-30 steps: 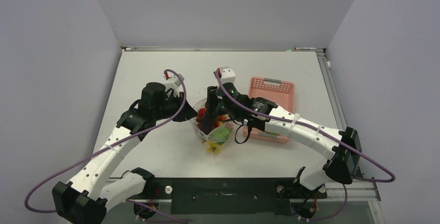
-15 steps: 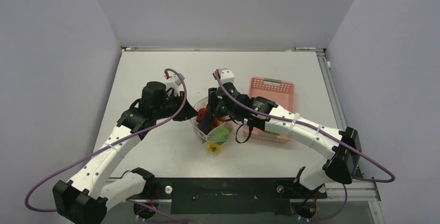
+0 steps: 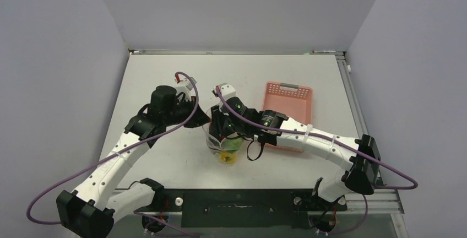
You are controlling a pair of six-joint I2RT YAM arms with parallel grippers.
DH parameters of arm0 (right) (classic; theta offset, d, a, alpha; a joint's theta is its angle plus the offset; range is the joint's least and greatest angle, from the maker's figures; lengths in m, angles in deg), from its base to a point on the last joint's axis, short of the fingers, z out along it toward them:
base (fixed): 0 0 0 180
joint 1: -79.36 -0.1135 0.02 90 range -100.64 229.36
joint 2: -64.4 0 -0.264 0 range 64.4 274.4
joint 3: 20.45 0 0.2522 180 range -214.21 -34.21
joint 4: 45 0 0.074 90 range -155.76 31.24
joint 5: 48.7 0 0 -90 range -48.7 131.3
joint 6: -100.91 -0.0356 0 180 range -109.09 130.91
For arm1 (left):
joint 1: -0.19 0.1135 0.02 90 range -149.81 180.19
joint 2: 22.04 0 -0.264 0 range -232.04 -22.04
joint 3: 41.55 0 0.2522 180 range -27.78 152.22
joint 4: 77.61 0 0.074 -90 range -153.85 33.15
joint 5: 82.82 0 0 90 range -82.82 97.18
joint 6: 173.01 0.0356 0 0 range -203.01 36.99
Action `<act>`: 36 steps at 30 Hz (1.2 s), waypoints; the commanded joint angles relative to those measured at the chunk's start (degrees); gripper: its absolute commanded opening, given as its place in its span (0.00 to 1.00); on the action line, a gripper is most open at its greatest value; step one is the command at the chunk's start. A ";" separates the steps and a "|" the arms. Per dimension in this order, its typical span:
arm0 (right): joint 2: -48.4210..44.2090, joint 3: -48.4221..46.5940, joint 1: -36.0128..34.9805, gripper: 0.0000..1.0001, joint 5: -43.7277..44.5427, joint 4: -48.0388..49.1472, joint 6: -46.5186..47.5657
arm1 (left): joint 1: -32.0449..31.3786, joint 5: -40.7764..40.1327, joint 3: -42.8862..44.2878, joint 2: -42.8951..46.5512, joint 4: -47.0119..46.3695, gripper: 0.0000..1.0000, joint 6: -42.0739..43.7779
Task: Place the food in the zip-top bag and seal the zipper
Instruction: Place the fake vegetable in the zipper food storage bag.
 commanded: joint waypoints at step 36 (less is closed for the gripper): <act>-14.06 -5.92 4.56 0.49 22.58 -19.59 0.82 | -0.11 1.98 4.60 0.95 -2.51 0.00 -0.56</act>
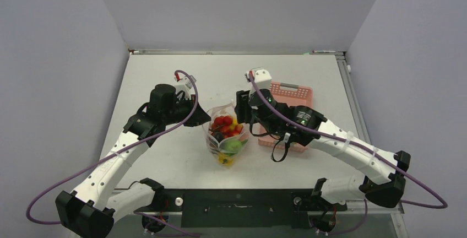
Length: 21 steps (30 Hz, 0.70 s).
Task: Place the food in the zip-top bag and seal the zipper
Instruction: Place the fake vegetable in the zipper food storage bag, then pick up the fake fruit from the bin.
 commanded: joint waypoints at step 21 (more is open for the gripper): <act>-9.27 19.30 27.30 0.63 -3.21 -8.71 4.03 | -0.11 2.06 3.51 -0.67 -3.06 0.00 1.40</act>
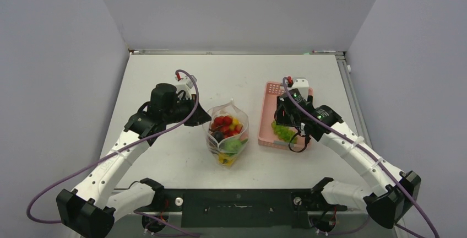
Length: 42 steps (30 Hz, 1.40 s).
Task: Place the food in the zip-top bag and seal the zipper
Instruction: Pick up the fake fruit from the bin.
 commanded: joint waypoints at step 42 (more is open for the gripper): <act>21.81 17.48 15.58 0.64 -19.33 23.86 8.26 | -0.02 1.71 2.48 -0.02 -2.26 0.00 1.82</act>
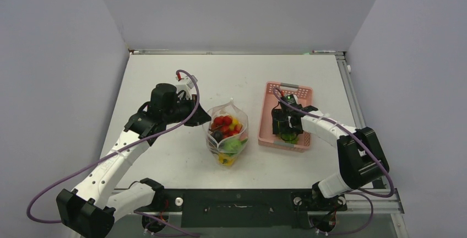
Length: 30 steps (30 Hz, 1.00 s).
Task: Place the food in the zip-top bag and seal the zipper
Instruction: Pick up the fake fruit from the bin.
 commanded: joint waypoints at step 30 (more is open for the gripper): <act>-14.16 -16.40 -0.63 0.05 5.85 -7.10 1.12 | -0.09 1.20 3.13 -0.13 -1.45 0.00 0.54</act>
